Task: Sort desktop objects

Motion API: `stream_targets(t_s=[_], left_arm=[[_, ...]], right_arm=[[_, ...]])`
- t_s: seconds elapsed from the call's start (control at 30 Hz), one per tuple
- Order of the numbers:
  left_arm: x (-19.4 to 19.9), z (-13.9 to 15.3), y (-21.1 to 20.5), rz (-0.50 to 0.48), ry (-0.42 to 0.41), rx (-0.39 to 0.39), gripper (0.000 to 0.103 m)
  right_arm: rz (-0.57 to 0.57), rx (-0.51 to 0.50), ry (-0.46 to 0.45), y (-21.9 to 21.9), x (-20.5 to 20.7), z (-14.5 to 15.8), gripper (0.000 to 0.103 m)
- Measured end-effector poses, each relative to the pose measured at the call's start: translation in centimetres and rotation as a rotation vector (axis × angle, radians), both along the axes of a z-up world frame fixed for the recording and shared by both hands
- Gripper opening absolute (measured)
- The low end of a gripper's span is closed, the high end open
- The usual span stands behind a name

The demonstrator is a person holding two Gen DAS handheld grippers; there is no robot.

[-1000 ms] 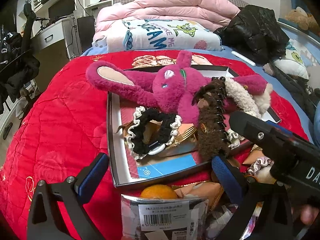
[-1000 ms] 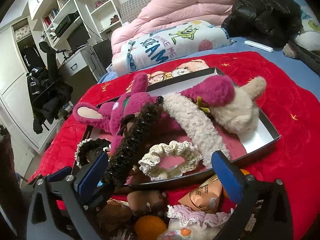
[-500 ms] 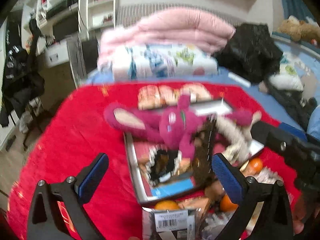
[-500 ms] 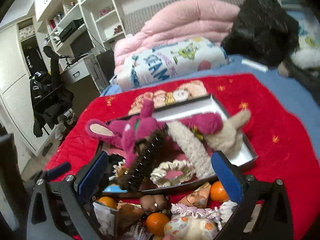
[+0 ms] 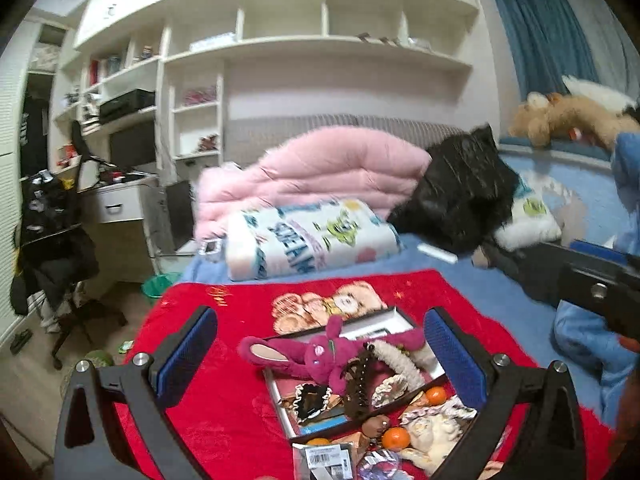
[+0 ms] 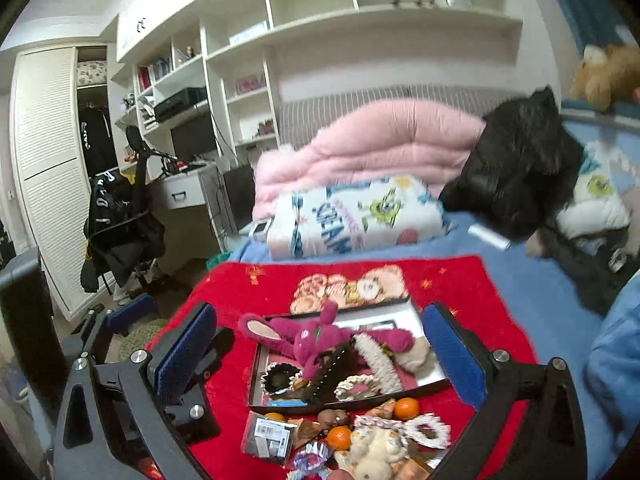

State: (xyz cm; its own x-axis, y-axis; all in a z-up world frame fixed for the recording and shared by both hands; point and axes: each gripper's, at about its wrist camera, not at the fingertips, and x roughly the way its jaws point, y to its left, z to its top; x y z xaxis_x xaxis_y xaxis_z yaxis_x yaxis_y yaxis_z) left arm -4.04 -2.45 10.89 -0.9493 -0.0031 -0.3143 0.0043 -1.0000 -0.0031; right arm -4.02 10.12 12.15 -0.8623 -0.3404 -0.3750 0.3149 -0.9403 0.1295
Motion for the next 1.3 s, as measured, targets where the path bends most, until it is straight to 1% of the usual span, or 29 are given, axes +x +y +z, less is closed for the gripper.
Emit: stream_targets(t_s=[0.07, 0.17, 0.23, 0.33, 0.4, 0.5, 0.57, 0.6, 0.63, 0.7, 0.8, 0.9, 0.97, 1.03, 1.1, 1.2, 1.3], left_arm=[[2.0, 1.3, -0.4, 0.001, 0.021, 0.06, 0.103], [4.0, 2.8, -0.9, -0.075, 0.018, 0.115, 0.103], [5.3, 3.7, -1.1, -0.088, 0.009, 0.132, 0.103], [7.3, 4.3, -1.3, -0.092, 0.013, 0.153, 0.103], [8.7, 3.9, -1.1, -0.116, 0.025, 0.154, 0.103], [10.0, 2.2, -0.7, -0.111, 0.011, 0.137, 0.103], [10.3, 0.3, -0.4, -0.1, -0.014, 0.128, 0.103], [10.3, -1.0, -0.2, -0.082, -0.034, 0.123, 0.103], [10.0, -2.0, -0.1, -0.061, -0.057, 0.118, 0.103], [9.1, -4.4, 0.3, -0.024, -0.127, 0.109, 0.103], [8.0, -7.0, 1.1, -0.001, -0.195, 0.073, 0.103], [7.4, -8.4, 1.5, -0.004, -0.212, 0.064, 0.103], [7.0, -9.0, 1.6, -0.004, -0.231, 0.068, 0.103], [6.6, -9.4, 1.5, 0.001, -0.251, 0.093, 0.103], [6.3, -9.9, 1.5, 0.001, -0.264, 0.091, 0.103], [5.8, -10.1, 1.4, 0.019, -0.277, 0.079, 0.103], [5.5, -10.3, 1.1, 0.019, -0.288, 0.099, 0.103]], right_arm=[[0.003, 0.036, 0.017, 0.7, 2.5, 1.6, 0.103], [-0.029, 0.101, 0.057, 1.6, 5.9, 3.1, 0.103], [-0.07, 0.135, 0.08, 2.1, 7.7, 3.4, 0.103], [-0.151, 0.189, 0.122, 2.5, 9.7, 3.0, 0.103], [-0.182, 0.17, 0.147, 3.2, 10.4, 2.2, 0.103], [-0.194, 0.091, 0.125, 4.4, 10.2, 0.2, 0.103], [-0.196, 0.035, 0.124, 5.1, 10.1, -1.4, 0.103], [-0.188, -0.003, 0.122, 5.6, 9.9, -2.7, 0.103], [-0.184, -0.019, 0.11, 5.8, 9.6, -3.5, 0.103], [-0.173, -0.048, 0.049, 6.6, 9.2, -5.7, 0.103], [-0.186, -0.035, -0.007, 7.2, 8.5, -8.6, 0.103], [-0.191, -0.022, -0.059, 7.0, 7.1, -10.6, 0.103], [-0.193, -0.018, -0.076, 6.6, 6.7, -11.4, 0.103], [-0.193, -0.002, -0.113, 6.1, 6.3, -12.5, 0.103], [-0.18, 0.009, -0.14, 5.6, 6.0, -13.1, 0.103], [-0.177, 0.041, -0.153, 4.8, 5.9, -13.9, 0.103], [-0.166, 0.053, -0.171, 4.4, 5.7, -14.6, 0.103]])
